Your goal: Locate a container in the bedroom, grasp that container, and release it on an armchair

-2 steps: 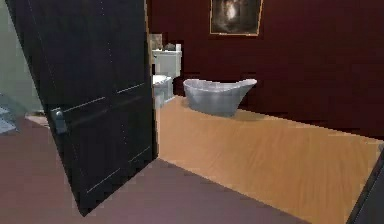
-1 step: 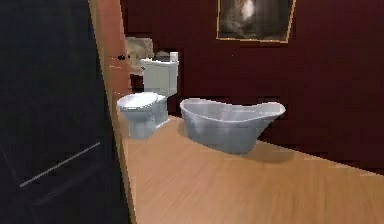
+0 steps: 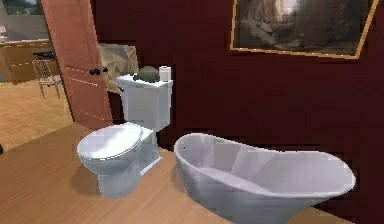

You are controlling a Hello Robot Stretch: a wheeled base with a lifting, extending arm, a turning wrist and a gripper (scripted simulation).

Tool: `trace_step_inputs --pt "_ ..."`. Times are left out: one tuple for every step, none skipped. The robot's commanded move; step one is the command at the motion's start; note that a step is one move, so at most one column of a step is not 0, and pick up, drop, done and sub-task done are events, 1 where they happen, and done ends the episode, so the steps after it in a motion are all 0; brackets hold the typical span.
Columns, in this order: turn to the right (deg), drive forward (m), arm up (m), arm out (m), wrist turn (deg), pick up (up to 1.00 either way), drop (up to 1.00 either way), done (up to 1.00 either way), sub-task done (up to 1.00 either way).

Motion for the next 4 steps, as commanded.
trace_step_inputs --pt "-6.0 0.0 0.0 0.0 0.0 0.0 0.0 0.0 0.0" --pt "0.0 0.3 0.0 0.0 0.0 0.0 0.0 0.0 0.0" --pt "-42.0 0.0 0.0 0.0 0.0 0.0 0.0 0.0 0.0" --pt "0.0 1.0 0.0 0.0 0.0 0.0 0.0 0.0 0.0"
